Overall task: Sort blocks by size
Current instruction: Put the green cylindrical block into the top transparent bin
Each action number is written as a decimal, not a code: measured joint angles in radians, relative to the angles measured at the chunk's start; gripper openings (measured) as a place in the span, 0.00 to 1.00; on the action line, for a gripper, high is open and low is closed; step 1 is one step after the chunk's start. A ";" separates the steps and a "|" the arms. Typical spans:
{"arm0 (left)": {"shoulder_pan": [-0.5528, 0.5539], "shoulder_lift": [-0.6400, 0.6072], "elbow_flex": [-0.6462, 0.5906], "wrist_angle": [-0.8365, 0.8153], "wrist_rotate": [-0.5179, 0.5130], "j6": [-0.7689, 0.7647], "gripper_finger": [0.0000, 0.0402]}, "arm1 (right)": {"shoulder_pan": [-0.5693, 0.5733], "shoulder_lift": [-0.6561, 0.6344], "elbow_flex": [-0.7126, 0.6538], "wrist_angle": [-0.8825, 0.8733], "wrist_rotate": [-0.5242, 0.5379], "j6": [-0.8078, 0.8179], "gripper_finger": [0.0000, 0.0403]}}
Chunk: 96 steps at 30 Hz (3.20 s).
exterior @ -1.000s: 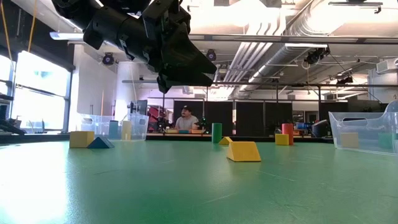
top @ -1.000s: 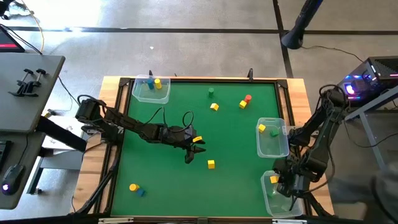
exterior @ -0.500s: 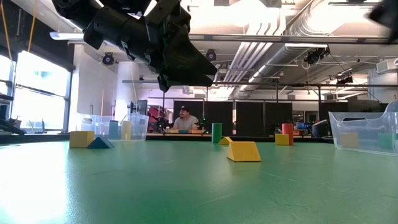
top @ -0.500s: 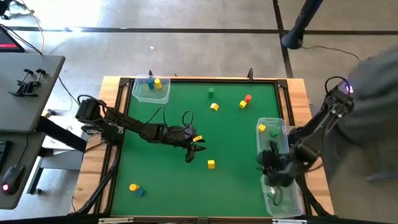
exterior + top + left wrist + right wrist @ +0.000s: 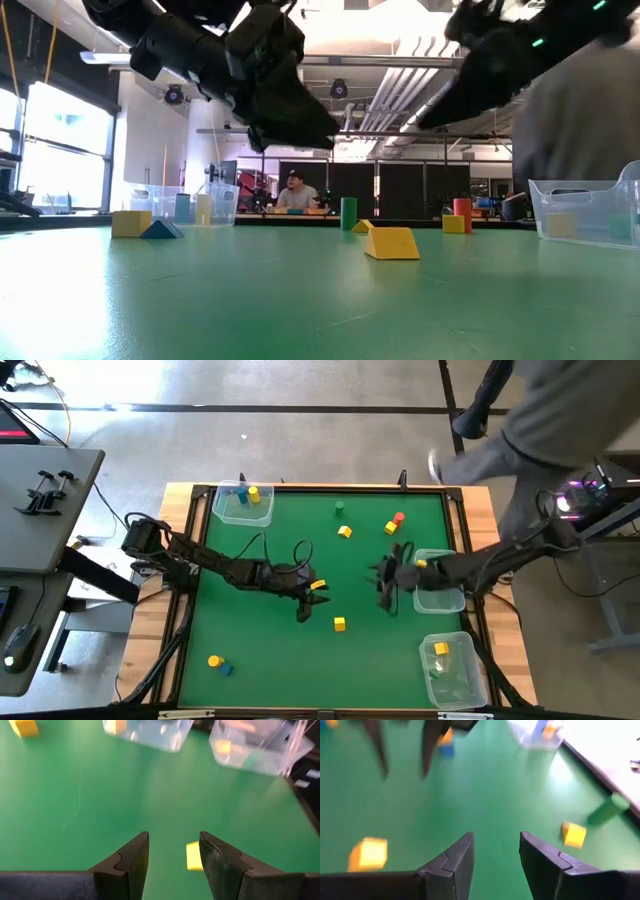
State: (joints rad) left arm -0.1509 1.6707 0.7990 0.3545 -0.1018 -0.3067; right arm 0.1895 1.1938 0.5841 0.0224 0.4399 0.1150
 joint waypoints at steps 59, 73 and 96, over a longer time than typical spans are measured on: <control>0.460 -0.003 -0.250 0.638 0.379 0.214 0.40 | -0.665 0.671 0.476 0.203 -0.276 -0.280 0.59; 0.278 -0.003 -0.250 0.633 0.108 0.277 0.40 | -0.812 0.679 0.447 0.145 -0.609 -0.197 0.59; 0.328 -0.003 -0.250 0.638 0.089 0.275 0.40 | -0.800 0.777 0.447 0.283 -0.603 -0.227 0.33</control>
State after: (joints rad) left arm 0.1772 1.6680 0.5491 0.9920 -0.0124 -0.0319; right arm -0.6109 1.9713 1.0309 0.3049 -0.1627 -0.1125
